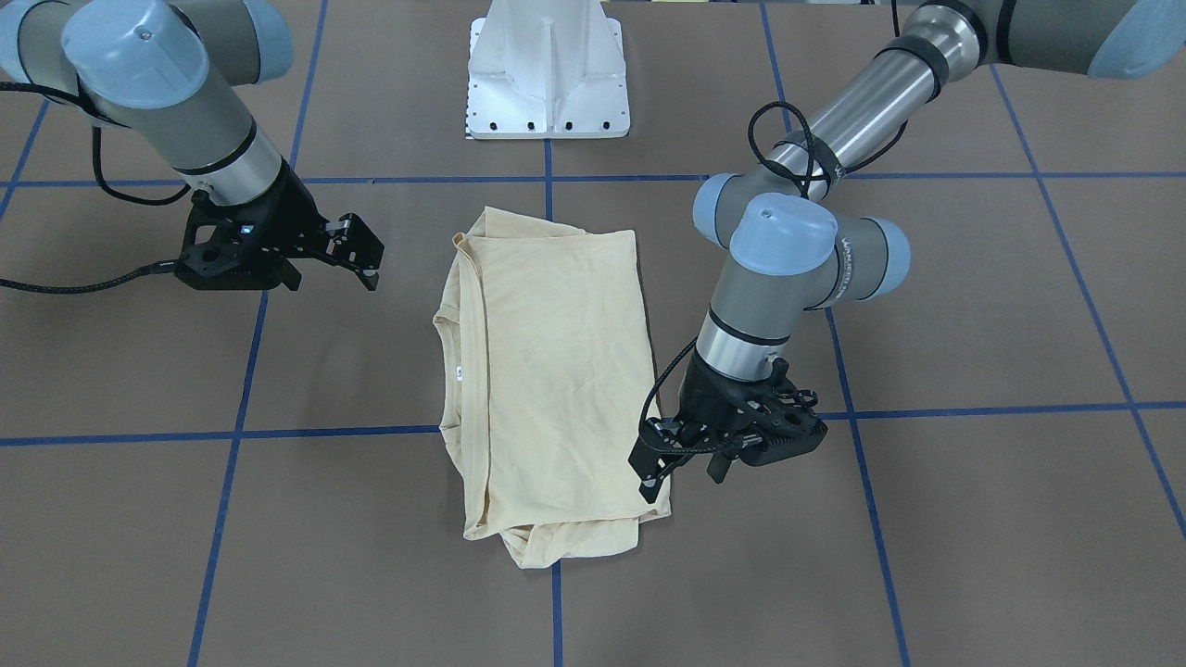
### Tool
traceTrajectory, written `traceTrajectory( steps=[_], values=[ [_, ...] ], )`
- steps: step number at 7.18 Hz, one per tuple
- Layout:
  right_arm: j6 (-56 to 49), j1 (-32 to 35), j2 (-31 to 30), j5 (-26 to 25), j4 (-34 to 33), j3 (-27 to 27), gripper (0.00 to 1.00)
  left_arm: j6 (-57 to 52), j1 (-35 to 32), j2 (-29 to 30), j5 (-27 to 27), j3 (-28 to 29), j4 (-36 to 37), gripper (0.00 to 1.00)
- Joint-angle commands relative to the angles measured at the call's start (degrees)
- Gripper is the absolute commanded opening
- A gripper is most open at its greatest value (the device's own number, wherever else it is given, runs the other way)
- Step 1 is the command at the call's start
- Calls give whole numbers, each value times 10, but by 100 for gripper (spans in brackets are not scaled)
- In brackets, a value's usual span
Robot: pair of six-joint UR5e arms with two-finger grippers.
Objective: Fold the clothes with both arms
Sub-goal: 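Move the right gripper down to the folded shirt's side edge nearest it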
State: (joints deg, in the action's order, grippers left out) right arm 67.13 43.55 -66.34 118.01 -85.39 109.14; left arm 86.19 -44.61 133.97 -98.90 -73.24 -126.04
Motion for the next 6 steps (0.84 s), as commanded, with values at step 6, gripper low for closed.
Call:
traceTrajectory(
  steps=[6],
  values=[
    [-24, -177, 88, -203, -3, -111, 100, -57, 0, -147, -29, -217, 103, 100]
  ],
)
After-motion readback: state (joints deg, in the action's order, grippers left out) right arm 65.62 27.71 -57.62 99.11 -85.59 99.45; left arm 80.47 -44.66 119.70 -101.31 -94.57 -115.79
